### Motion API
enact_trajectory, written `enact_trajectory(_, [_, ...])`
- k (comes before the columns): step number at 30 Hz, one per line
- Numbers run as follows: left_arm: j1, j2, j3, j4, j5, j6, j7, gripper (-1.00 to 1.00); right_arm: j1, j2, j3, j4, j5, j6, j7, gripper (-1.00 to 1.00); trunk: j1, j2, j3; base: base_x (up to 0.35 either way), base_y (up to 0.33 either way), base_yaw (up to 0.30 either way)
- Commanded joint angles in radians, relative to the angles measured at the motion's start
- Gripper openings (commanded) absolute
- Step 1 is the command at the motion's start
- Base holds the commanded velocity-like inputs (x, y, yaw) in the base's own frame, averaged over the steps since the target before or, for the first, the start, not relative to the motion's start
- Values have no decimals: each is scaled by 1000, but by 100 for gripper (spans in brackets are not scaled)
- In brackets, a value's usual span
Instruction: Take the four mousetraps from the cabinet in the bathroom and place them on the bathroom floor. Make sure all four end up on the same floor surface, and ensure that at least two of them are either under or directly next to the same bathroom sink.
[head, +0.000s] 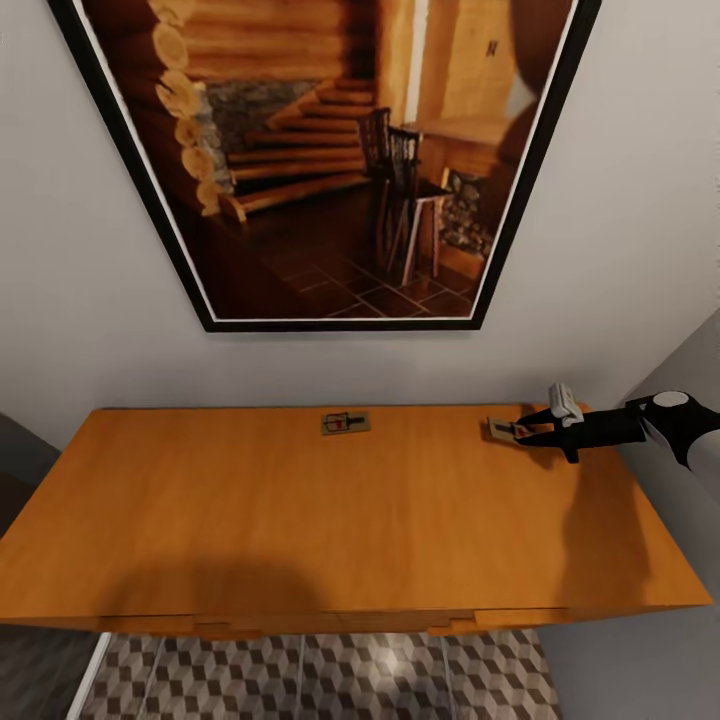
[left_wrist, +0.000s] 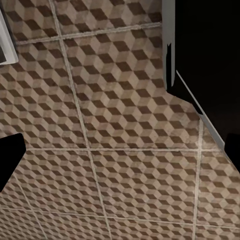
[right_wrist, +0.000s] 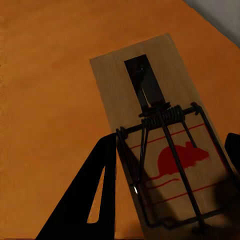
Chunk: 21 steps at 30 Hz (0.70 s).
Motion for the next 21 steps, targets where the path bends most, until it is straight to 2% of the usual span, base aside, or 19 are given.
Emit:
enact_trajectory(1, [-2, 0, -9, 4, 7, -7, 1, 100, -1, 0, 4, 0, -3, -5, 1, -100, 0, -2, -2, -175, 0, 0])
enact_trajectory(15, [-2, 0, -9, 4, 7, -7, 2, 100, -1, 0, 6, 0, -1, -5, -3, -100, 0, -2, -2, -302, 1, 0])
enact_trajectory(21, [-2, 1, -9, 4, 7, -7, 2, 100, -1, 2, 7, 0, -1, -5, -6, -100, 0, -2, -2, -330, 71, 0])
